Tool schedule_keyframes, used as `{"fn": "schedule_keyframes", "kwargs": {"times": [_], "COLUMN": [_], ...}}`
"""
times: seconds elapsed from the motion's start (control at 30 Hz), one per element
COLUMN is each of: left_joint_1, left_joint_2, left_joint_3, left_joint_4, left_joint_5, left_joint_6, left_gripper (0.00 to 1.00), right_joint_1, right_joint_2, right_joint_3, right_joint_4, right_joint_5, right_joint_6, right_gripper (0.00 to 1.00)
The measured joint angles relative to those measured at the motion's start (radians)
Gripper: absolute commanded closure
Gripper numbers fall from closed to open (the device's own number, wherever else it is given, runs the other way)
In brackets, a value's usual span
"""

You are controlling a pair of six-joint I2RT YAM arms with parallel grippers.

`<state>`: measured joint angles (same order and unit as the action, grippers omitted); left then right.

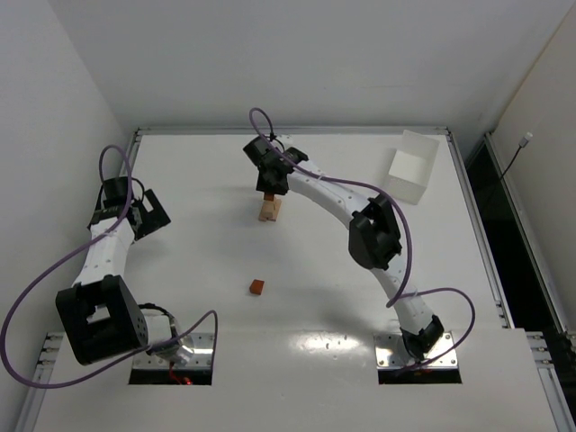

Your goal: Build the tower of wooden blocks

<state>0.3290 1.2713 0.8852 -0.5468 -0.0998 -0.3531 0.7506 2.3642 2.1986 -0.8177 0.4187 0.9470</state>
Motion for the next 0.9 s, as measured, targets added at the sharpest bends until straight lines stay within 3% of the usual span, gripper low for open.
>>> {"fn": "schedule_keyframes", "kwargs": {"times": [0.9], "left_joint_1": [0.000], "left_joint_2": [-0.011], "left_joint_3": [0.000], "left_joint_4": [0.003], "left_joint_5": [0.007], "left_joint_6": [0.000], "left_gripper": [0.00], "right_joint_1": [0.011], "right_joint_2": [0.045], "right_joint_3": [-0.041], "right_joint_4": [0.001], "right_joint_5": [-0.011], "right_joint_6": [0.027], "right_gripper": [1.00]}}
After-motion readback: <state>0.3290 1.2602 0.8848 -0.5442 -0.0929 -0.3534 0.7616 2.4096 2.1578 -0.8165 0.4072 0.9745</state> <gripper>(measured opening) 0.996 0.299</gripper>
